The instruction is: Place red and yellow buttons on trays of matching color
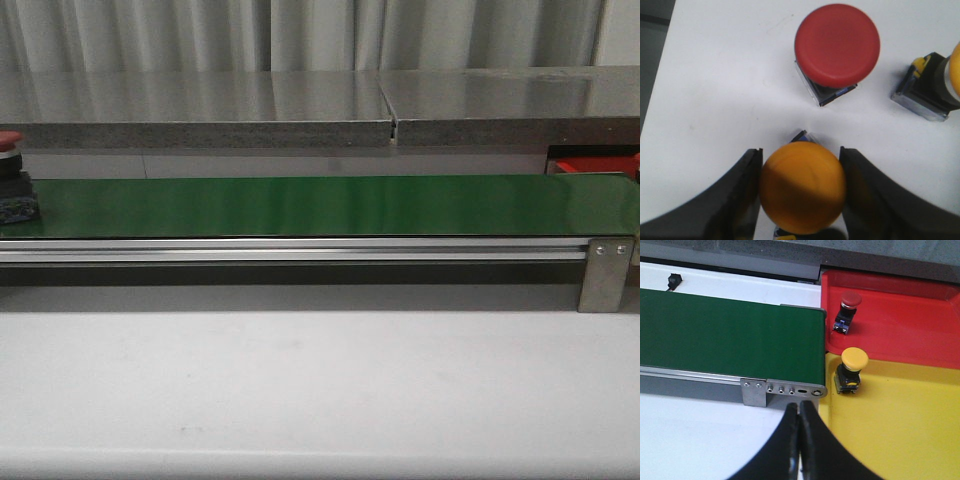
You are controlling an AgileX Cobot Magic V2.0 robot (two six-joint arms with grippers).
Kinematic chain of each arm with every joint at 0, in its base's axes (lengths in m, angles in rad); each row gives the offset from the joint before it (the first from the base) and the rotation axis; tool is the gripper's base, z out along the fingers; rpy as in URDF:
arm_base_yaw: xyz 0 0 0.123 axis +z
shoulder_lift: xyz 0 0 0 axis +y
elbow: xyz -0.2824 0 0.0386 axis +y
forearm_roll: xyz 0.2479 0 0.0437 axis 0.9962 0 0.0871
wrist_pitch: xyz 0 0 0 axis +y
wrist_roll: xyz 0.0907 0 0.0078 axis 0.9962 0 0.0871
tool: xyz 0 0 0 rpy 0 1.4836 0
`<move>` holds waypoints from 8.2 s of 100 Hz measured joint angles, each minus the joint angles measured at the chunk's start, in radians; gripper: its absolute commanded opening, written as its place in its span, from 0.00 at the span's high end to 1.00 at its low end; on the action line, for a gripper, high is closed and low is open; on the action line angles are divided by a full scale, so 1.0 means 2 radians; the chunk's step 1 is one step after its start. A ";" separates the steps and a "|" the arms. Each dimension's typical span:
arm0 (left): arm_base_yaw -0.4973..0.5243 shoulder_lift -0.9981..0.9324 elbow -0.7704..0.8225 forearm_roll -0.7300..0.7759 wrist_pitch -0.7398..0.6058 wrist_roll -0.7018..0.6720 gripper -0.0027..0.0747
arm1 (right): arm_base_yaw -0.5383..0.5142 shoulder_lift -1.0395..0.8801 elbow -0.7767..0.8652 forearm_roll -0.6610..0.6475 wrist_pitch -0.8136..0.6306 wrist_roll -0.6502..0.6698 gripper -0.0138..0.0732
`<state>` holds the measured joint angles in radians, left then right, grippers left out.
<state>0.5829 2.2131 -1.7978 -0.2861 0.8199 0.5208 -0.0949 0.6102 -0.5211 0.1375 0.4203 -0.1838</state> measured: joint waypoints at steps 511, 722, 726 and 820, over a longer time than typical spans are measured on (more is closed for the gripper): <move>-0.313 -0.838 0.570 -0.020 -0.089 -0.129 0.99 | 0.286 0.669 -0.593 0.059 0.199 0.001 0.14; -0.313 -0.838 0.570 -0.020 -0.089 -0.129 0.99 | -0.125 0.656 -0.593 0.093 0.172 0.001 0.63; -0.313 -0.838 0.570 -0.020 -0.089 -0.129 0.99 | -0.125 0.666 -0.593 0.096 0.168 0.001 0.63; -0.313 -0.838 0.570 -0.020 -0.089 -0.129 0.99 | -0.125 0.759 -0.593 0.144 0.134 0.001 0.45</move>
<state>-0.0435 0.5368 -0.6581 -0.3261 0.6411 0.2621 -0.3443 2.1280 -1.7076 0.4261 0.6891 -0.1813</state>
